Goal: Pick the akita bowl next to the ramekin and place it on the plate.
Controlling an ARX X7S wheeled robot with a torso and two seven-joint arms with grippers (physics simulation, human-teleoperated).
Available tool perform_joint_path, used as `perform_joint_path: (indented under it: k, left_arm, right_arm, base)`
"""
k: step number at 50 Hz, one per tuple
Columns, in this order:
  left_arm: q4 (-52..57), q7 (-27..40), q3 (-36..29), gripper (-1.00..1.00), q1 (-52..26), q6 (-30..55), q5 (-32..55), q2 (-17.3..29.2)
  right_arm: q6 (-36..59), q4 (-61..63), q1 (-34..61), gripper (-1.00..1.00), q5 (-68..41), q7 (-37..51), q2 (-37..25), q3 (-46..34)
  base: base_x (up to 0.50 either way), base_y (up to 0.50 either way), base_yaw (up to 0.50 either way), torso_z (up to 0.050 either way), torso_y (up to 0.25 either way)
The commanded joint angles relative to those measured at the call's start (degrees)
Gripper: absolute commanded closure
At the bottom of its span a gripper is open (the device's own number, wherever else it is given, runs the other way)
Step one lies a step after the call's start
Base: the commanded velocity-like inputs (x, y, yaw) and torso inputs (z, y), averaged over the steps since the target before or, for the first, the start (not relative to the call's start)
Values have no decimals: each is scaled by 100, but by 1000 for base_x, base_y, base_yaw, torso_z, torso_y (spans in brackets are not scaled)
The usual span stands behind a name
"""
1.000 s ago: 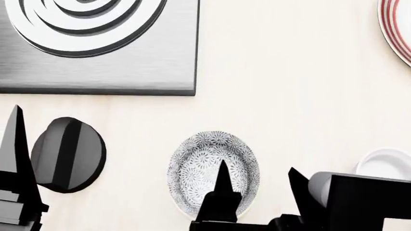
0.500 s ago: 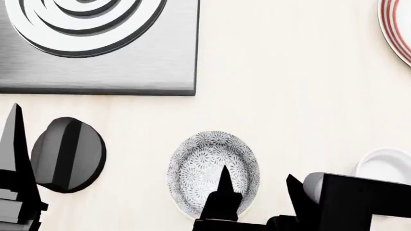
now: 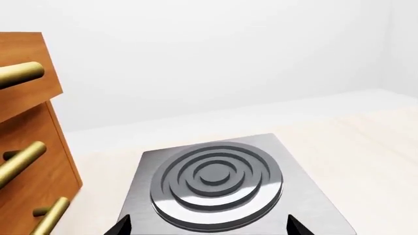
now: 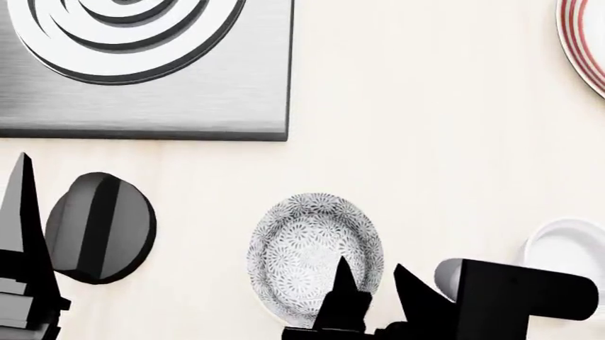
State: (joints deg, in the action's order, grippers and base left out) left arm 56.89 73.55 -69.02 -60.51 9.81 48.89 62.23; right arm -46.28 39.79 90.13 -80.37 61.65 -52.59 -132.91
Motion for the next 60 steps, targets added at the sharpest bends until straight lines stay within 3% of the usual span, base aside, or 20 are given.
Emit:
perform_joint_path:
  k: [1,26,49,60]
  left_arm:
    - [-12,4,-16,-100,-8,-17,4,11]
    - [-27,17,-68,-100,11,-33,-40,9]
    - [-47,6,-67,-100,-40,-57,-3,37]
    - [-34,10,-80,-100,-40,-56,-15,50]
  right_arm:
    - [52,-45,-66,100,-63,-44,41,49]
    - [297,194,55,100,-154,321,31,209]
    - [691,821,1296,100,-1713,-216,-344,639]
    - [999,654,1951,100,-3017,-764,-460,1012]
  base:
    - [0,0,0,0,0]
    - [0,0,0,0,0]
    - [0,0,0,0,0]
    - [0,0,0,0,0]
